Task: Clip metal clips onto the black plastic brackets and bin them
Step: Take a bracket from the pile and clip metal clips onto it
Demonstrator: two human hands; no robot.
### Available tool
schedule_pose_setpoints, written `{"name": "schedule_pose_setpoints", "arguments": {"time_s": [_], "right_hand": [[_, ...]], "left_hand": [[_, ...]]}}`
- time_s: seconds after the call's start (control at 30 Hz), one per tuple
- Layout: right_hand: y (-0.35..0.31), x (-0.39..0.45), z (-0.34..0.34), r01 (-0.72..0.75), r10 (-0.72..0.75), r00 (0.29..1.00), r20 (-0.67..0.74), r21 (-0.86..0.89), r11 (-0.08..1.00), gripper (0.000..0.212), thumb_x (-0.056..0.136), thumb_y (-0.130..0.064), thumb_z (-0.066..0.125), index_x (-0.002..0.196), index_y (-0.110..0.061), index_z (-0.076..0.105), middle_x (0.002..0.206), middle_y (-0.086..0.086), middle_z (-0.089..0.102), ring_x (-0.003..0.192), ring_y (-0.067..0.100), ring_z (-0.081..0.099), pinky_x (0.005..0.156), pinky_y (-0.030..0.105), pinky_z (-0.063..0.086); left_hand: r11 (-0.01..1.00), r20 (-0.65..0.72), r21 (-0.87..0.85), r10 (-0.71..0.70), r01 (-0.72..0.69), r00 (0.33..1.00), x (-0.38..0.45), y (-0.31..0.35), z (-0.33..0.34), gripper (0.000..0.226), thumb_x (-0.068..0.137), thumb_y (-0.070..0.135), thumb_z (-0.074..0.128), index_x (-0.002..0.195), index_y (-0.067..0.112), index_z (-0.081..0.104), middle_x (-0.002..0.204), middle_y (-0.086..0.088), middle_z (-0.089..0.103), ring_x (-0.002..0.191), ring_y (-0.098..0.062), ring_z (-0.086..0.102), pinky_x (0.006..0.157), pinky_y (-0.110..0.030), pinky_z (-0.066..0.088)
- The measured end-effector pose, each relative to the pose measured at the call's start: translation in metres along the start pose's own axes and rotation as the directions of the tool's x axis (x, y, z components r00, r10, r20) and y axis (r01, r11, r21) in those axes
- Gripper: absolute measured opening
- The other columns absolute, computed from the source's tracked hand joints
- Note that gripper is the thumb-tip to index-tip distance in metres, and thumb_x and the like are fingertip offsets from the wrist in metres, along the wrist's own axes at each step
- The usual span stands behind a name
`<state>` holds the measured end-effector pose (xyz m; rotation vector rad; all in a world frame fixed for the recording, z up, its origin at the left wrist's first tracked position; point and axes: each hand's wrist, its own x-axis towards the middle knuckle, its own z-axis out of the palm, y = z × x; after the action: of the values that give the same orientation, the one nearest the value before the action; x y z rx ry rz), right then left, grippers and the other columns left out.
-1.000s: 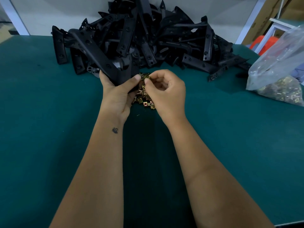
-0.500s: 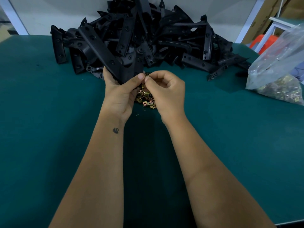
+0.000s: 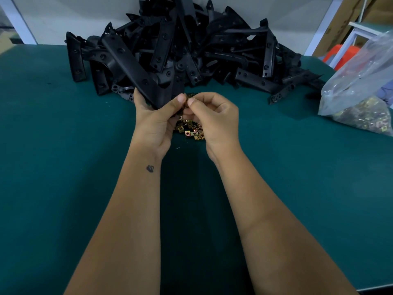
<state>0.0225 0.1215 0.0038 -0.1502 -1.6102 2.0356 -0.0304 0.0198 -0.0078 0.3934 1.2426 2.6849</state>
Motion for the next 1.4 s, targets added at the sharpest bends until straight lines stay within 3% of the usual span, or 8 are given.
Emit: {"name": "schedule_pose_setpoints", "arguments": {"time_s": [0.23,0.5,1.0,1.1,1.2,1.27,1.33,1.4], "right_hand": [[-0.003,0.001,-0.005,-0.094,0.074,0.990,0.119,0.173,0.980,0.015,0.088,0.007,0.062,0.078,-0.004,0.066,0.074,0.010,0.067,0.064,0.014,0.066,0.064,0.025,0.056],[-0.004,0.000,-0.007,-0.121,0.062,0.970,0.234,0.247,0.961,0.019,0.090,0.008,0.058,0.079,-0.004,0.068,0.078,0.014,0.068,0.070,0.016,0.068,0.068,0.025,0.057],[-0.008,0.004,-0.021,-0.112,0.046,0.954,0.295,0.210,0.971,0.012,0.086,0.004,0.063,0.085,-0.006,0.069,0.083,0.010,0.071,0.076,0.018,0.070,0.073,0.027,0.058],[-0.005,0.006,-0.021,-0.041,0.020,0.978,0.209,0.097,0.994,0.012,0.086,0.004,0.066,0.086,-0.008,0.070,0.085,0.012,0.069,0.077,0.019,0.069,0.073,0.029,0.057],[-0.002,0.008,-0.022,-0.032,0.026,0.993,0.111,0.051,0.998,0.013,0.087,0.006,0.064,0.088,-0.006,0.068,0.083,0.010,0.068,0.073,0.017,0.068,0.070,0.028,0.056],[0.000,0.010,-0.023,-0.046,0.045,0.997,0.058,0.022,0.999,0.014,0.087,0.007,0.063,0.088,-0.006,0.068,0.080,0.008,0.068,0.071,0.016,0.067,0.069,0.027,0.056],[0.001,0.010,-0.024,-0.057,0.058,0.998,0.033,-0.021,0.998,0.016,0.087,0.008,0.062,0.087,-0.007,0.068,0.078,0.006,0.067,0.069,0.015,0.067,0.068,0.027,0.056],[0.003,0.010,-0.023,-0.063,0.065,0.997,0.029,-0.067,0.996,0.019,0.087,0.009,0.061,0.086,-0.008,0.069,0.075,0.004,0.067,0.068,0.015,0.067,0.067,0.026,0.056]], "left_hand": [[0.993,0.044,-0.112,-0.043,0.048,0.998,-0.004,0.005,0.003,0.082,0.073,0.002,0.073,0.146,0.011,0.035,0.093,-0.001,0.069,0.083,-0.014,0.069,0.067,-0.022,0.055],[0.975,0.054,-0.202,-0.084,0.093,0.995,-0.007,0.008,0.006,0.065,0.074,0.004,0.070,0.132,0.015,0.042,0.086,0.000,0.073,0.084,-0.012,0.070,0.070,-0.021,0.056],[0.982,0.055,-0.148,-0.107,0.114,0.993,-0.008,0.009,0.012,0.059,0.080,-0.001,0.067,0.131,0.015,0.043,0.089,0.000,0.071,0.083,-0.012,0.070,0.068,-0.021,0.056],[0.993,-0.036,-0.038,-0.112,0.111,0.993,-0.004,0.008,0.009,0.047,0.088,-0.005,0.063,0.127,0.016,0.047,0.096,0.000,0.068,0.087,-0.015,0.070,0.075,-0.027,0.057],[0.976,-0.169,0.183,-0.089,0.120,0.982,0.000,0.007,0.005,0.029,0.092,0.007,0.062,0.117,0.021,0.054,0.106,0.000,0.069,0.098,-0.016,0.069,0.087,-0.036,0.058],[0.933,-0.279,0.342,-0.010,0.109,0.960,0.002,0.007,0.003,0.021,0.093,0.014,0.058,0.111,0.025,0.056,0.108,0.000,0.067,0.099,-0.009,0.066,0.089,-0.029,0.056],[0.861,-0.350,0.503,0.122,0.077,0.929,0.002,0.006,0.000,0.021,0.094,0.014,0.051,0.113,0.022,0.055,0.091,0.005,0.059,0.070,0.006,0.057,0.063,-0.009,0.047],[0.738,-0.338,0.671,0.224,0.067,0.914,0.001,0.005,-0.004,0.026,0.095,0.012,0.045,0.120,0.018,0.051,0.081,0.009,0.048,0.060,0.000,0.046,0.048,-0.010,0.038]]}}
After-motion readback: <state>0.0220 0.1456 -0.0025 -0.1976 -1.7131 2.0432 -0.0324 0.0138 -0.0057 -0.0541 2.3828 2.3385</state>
